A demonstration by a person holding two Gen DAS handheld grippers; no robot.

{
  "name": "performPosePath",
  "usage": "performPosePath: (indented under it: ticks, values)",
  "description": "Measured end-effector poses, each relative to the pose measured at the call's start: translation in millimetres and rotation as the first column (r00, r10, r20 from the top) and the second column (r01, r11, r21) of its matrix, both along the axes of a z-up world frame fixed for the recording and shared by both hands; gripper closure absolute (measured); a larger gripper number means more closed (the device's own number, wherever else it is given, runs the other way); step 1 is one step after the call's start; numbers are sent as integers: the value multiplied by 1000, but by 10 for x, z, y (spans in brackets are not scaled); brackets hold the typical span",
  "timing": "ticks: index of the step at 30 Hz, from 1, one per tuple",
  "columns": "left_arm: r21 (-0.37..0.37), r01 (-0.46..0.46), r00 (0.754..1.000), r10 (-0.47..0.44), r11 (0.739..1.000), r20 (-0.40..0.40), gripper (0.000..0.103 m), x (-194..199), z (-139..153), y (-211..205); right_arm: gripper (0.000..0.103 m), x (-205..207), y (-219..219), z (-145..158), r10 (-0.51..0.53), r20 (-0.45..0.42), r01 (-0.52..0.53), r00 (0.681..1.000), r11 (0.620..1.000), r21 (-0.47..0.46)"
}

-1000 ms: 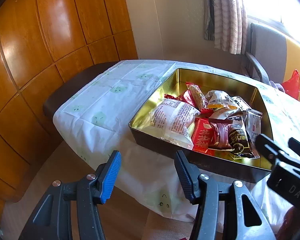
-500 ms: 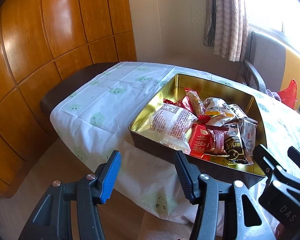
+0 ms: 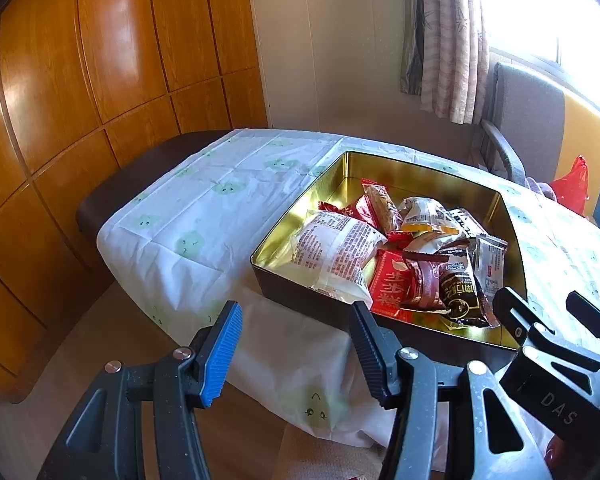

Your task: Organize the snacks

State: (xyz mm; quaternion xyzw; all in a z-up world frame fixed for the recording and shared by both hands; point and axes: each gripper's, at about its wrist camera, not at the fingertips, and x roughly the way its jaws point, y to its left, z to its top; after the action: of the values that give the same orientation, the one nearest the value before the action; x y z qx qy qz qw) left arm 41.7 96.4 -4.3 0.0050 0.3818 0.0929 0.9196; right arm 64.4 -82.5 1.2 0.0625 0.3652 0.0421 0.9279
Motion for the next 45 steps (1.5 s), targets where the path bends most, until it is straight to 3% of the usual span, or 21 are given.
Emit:
performPosePath:
  ticks: [45]
  values:
    - [20, 17, 1000, -16, 1000, -15, 47, 9, -51, -43, 0, 26, -28, -77, 2, -25, -2, 1000, 1000, 16]
